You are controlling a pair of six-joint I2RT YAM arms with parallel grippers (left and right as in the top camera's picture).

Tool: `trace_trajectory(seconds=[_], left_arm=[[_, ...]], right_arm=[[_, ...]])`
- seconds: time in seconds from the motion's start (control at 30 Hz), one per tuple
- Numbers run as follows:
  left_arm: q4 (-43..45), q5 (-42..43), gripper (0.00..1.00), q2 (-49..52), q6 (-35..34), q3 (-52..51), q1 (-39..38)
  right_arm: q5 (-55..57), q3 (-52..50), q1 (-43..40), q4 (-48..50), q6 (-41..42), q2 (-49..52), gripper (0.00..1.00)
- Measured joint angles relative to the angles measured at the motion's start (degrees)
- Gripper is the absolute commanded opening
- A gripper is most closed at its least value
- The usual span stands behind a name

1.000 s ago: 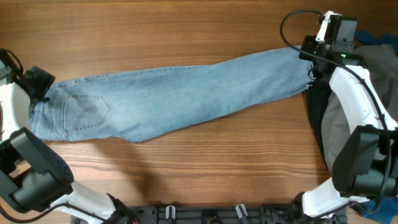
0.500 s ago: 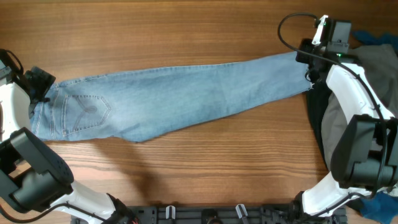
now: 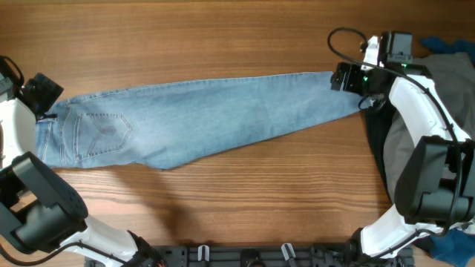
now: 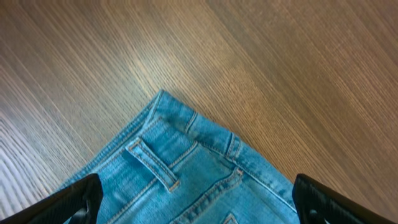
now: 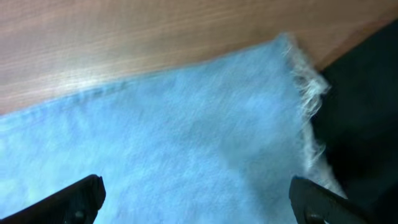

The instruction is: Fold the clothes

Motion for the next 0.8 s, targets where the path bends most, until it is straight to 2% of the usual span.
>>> trace_trajectory(seconds=[0.33, 0.53, 0.8], left_arm=[[1.95, -0.20, 0.92, 0.72, 3.63, 0.00, 0.39], [1.27, -0.59, 0.91, 5.20, 3.74, 0.02, 1.14], [1.11, -0.83, 0.84, 6.82, 4.15, 0.02, 1.84]], right_arm=[[-2.60, 0.00, 0.00, -3.48, 0.15, 0.00, 1.00], [-2.82, -0.26, 0.00, -3.30, 0.15, 0.00, 0.99], [-2.73, -2.49, 0.00, -2.99, 0.15, 0.00, 0.99]])
